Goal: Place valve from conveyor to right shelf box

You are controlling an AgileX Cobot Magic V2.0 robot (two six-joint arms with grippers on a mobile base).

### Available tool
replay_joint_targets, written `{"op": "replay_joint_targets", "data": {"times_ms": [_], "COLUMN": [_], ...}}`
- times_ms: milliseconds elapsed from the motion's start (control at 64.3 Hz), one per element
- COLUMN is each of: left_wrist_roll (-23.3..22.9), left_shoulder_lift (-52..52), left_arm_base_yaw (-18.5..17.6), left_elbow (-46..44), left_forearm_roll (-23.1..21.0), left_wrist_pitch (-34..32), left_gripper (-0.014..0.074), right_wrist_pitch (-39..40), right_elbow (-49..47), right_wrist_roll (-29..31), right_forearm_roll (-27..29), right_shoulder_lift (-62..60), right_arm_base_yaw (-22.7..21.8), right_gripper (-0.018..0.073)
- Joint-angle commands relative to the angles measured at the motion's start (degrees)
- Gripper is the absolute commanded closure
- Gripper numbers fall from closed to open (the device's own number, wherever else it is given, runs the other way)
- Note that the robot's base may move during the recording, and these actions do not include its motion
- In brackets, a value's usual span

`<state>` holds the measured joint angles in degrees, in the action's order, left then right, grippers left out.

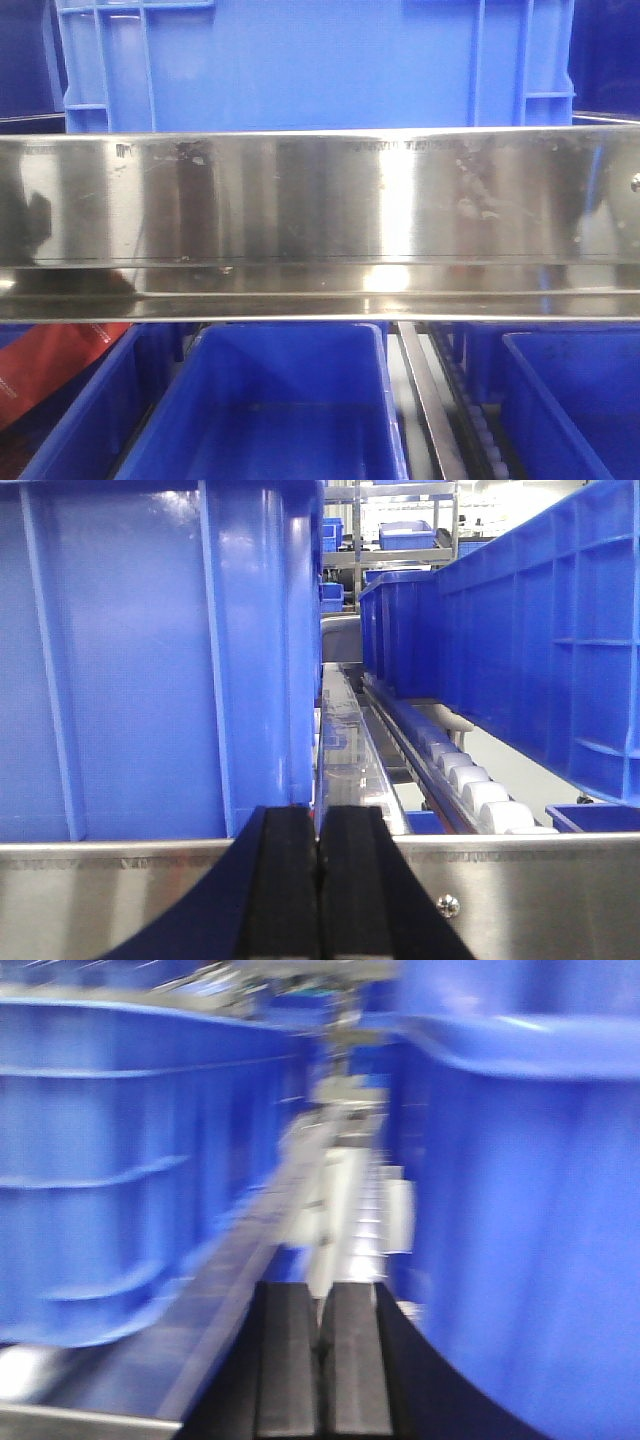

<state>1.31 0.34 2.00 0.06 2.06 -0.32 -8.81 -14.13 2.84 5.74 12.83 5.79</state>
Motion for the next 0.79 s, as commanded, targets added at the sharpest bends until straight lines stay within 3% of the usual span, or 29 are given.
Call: {"op": "replay_joint_targets", "data": {"times_ms": [0,233,777], "left_wrist_roll": [-0.45,-0.45,-0.45], "left_shoulder_lift": [-0.34,-0.34,-0.34], "left_arm_base_yaw": [0.06,0.06,0.06], "left_elbow": [-0.06,-0.06,-0.06], "left_forearm_roll": [-0.40,-0.40,-0.40], "left_wrist_pitch": [-1.24,-1.24,-1.24], "left_gripper": [0.0707,0.0707,0.0707], "right_wrist_pitch": [0.68,0.84,5.88], "right_elbow": [3.22,9.78,14.13], "right_wrist_roll": [-1.79,-2.31,-2.31], "right_forearm_roll": [-0.39,-0.39,-0.39], "right_shoulder_lift": [-3.59,-11.63,-12.83], "right_arm_base_yaw": [-3.35,-7.03,-7.02], "right_gripper": [0.0722,0.0722,0.0722]}}
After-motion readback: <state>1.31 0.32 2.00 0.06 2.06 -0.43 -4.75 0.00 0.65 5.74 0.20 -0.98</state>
